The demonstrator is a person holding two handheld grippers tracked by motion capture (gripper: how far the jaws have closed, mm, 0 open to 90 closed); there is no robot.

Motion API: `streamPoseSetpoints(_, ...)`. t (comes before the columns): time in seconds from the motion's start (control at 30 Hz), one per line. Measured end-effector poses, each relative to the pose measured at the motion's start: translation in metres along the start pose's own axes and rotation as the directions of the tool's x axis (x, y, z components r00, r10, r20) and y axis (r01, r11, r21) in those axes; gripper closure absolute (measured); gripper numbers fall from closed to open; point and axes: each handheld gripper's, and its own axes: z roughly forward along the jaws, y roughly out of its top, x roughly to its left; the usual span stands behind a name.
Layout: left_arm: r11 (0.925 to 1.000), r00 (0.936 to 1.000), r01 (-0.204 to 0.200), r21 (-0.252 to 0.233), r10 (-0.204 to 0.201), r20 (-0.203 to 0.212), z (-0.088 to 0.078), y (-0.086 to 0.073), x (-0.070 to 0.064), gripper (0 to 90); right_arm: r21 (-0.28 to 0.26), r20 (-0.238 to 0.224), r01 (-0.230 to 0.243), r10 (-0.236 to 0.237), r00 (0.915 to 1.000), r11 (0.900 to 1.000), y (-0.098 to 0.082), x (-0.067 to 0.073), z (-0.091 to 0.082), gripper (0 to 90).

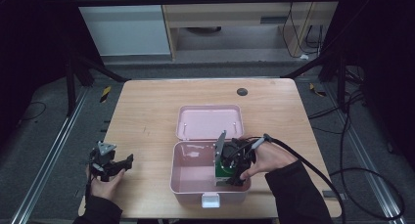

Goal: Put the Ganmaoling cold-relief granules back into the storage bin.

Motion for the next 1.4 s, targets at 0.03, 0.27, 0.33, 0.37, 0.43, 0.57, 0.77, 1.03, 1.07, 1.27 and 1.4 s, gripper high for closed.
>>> streamPoseSetpoints(0.03, 1.0000, 1.0000, 0.000, 0.000, 0.000, 0.000, 0.000, 0.000, 0.000, 25.2, -0.001, -0.002, 0.000, 0.000, 1.0000, 1.000, 0.001, 0.000, 0.001, 15.7)
streamPoseSetpoints(0.27, 1.0000, 1.0000, 0.000, -0.002, 0.000, 0.000, -0.001, 0.000, 0.000, 25.2, 0.045, -0.007, 0.005, -0.005, 1.0000, 0.999, 0.002, -0.002, 0.010, 14.5)
streamPoseSetpoints(0.33, 1.0000, 1.0000, -0.001, 0.000, 0.001, 0.001, 0.000, 0.000, 0.001, 25.2, 0.060, -0.010, -0.003, 0.003, 0.9999, 0.998, 0.002, -0.003, 0.013, 14.1)
streamPoseSetpoints(0.37, 1.0000, 1.0000, 0.000, 0.000, 0.000, 0.001, 0.000, 0.000, 0.001, 25.2, 0.072, -0.011, -0.005, 0.006, 0.9999, 0.997, 0.002, -0.003, 0.016, 13.8)
streamPoseSetpoints(0.43, 1.0000, 1.0000, -0.001, -0.001, 0.001, 0.001, 0.000, 0.000, 0.001, 25.2, 0.084, -0.008, -0.001, 0.002, 1.0000, 0.996, 0.002, -0.004, 0.018, 13.6)
streamPoseSetpoints(0.57, 1.0000, 1.0000, -0.001, 0.002, 0.001, 0.002, 0.001, 0.000, 0.001, 25.2, 0.034, -0.002, -0.003, 0.003, 1.0000, 0.999, 0.002, -0.006, 0.013, 11.8)
streamPoseSetpoints(0.77, 1.0000, 1.0000, -0.002, 0.003, 0.002, 0.002, 0.001, 0.000, 0.000, 25.2, -0.061, 0.040, -0.026, 0.029, 0.9988, 0.998, -0.001, -0.006, -0.007, 11.6)
streamPoseSetpoints(1.03, 1.0000, 1.0000, 0.006, -0.003, -0.006, 0.002, -0.001, 0.000, 0.000, 26.4, -0.266, 0.169, -0.074, 0.122, 0.9780, 0.961, -0.019, -0.003, -0.052, 17.1)
streamPoseSetpoints(1.07, 1.0000, 1.0000, 0.006, -0.005, -0.006, 0.002, -0.002, 0.000, 0.000, 26.7, -0.286, 0.185, -0.082, 0.139, 0.9728, 0.955, -0.023, -0.003, -0.058, 17.6)
streamPoseSetpoints(1.27, 1.0000, 1.0000, 0.005, 0.000, -0.005, 0.003, 0.000, 0.000, 0.000, 28.8, -0.423, 0.268, -0.142, 0.274, 0.9238, 0.895, -0.055, -0.001, -0.075, 23.6)
streamPoseSetpoints(1.4, 0.9999, 0.9999, 0.011, -0.002, -0.011, 0.000, -0.001, 0.000, 0.000, 30.7, -0.503, 0.307, -0.203, 0.394, 0.8663, 0.840, -0.077, -0.001, -0.073, 22.3)
